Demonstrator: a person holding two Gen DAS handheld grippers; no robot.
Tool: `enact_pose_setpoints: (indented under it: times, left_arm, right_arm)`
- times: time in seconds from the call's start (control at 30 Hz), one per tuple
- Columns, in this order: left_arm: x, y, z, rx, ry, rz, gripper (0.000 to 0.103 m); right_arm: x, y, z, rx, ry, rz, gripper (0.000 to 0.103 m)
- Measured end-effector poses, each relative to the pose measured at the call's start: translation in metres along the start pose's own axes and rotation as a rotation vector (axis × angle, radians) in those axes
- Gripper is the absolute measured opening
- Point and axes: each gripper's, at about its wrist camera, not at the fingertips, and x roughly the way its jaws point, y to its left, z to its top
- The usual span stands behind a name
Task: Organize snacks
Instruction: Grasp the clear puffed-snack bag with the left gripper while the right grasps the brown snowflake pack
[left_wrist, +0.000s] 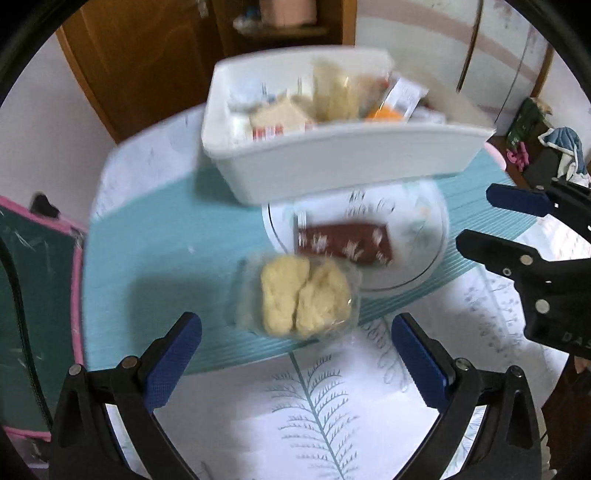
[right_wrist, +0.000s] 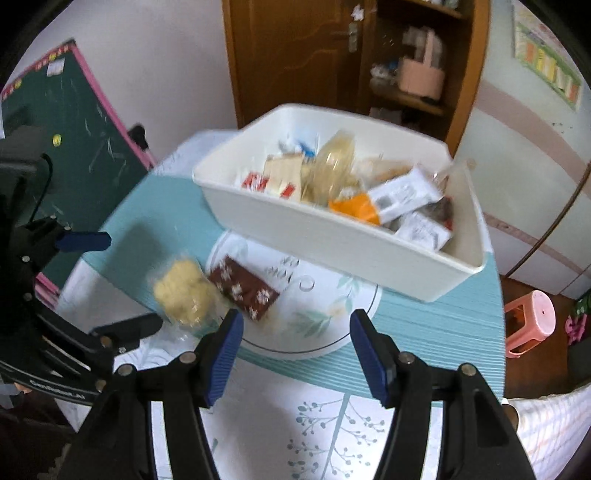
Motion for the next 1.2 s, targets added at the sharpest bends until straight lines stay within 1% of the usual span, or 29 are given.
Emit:
enact_pose_setpoints:
  times: [0.1,0.23,0.4,0.43,0.5,0.57,0.6,0.67,0.73,0.87,0.97,1.07,1.13,1.2]
  left_arm:
    - [0.022,0.006,-0.001,-0.023,0.033,-0.015,0.102]
    - [0.045,0.01,-0.001,-0.048,0.077,-0.06,0.102]
    - [0.064,0.012,-0.001,-0.052,0.107,-0.075,0.102]
    - [0.063,0.013,-0.001,-0.047,0.087,-0.065,0.102]
    - [0.063,0.012,-0.001,-0.034,0.074,-0.067,0.098]
    - [0.062,0.009,0.0,-0.01,0.051,-0.066,0.082]
    - [0.061,0.009,0.0,-0.003,0.047,-0.072,0.08]
    - [0.058,0.012,-0.002,0.003,0.04,-0.096,0.071]
    - [0.054,0.016,-0.003,0.002,0.031,-0.114,0.065]
    - [0.046,0.025,-0.012,-0.005,0.018,-0.106,0.063]
    - [0.042,0.025,-0.016,0.003,0.016,-0.092,0.063]
    - [0.04,0.03,-0.017,-0.005,0.024,-0.097,0.063]
    - [0.038,0.032,-0.018,-0.012,0.024,-0.106,0.063]
    - [0.038,0.036,-0.017,-0.016,0.017,-0.105,0.063]
  right_arm:
    - [0.02,0.001,-0.004,-0.015,0.034,0.014,0.06]
    - [0.039,0.001,-0.001,-0.044,0.06,0.045,0.06]
    - [0.055,0.009,0.005,-0.1,0.065,0.081,0.06]
    - [0.058,0.011,0.007,-0.114,0.064,0.085,0.06]
    - [0.062,0.015,0.012,-0.137,0.062,0.092,0.06]
    - [0.067,0.019,0.017,-0.166,0.061,0.103,0.06]
    - [0.069,0.022,0.02,-0.179,0.062,0.108,0.06]
    - [0.075,0.027,0.024,-0.211,0.068,0.122,0.06]
    - [0.081,0.031,0.028,-0.23,0.078,0.136,0.06]
    - [0.096,0.038,0.031,-0.272,0.107,0.158,0.06]
    - [0.097,0.043,0.031,-0.307,0.091,0.164,0.061]
    - [0.098,0.046,0.031,-0.335,0.086,0.159,0.061]
    - [0.098,0.05,0.03,-0.368,0.091,0.151,0.064]
    - [0.1,0.055,0.03,-0.406,0.096,0.142,0.066]
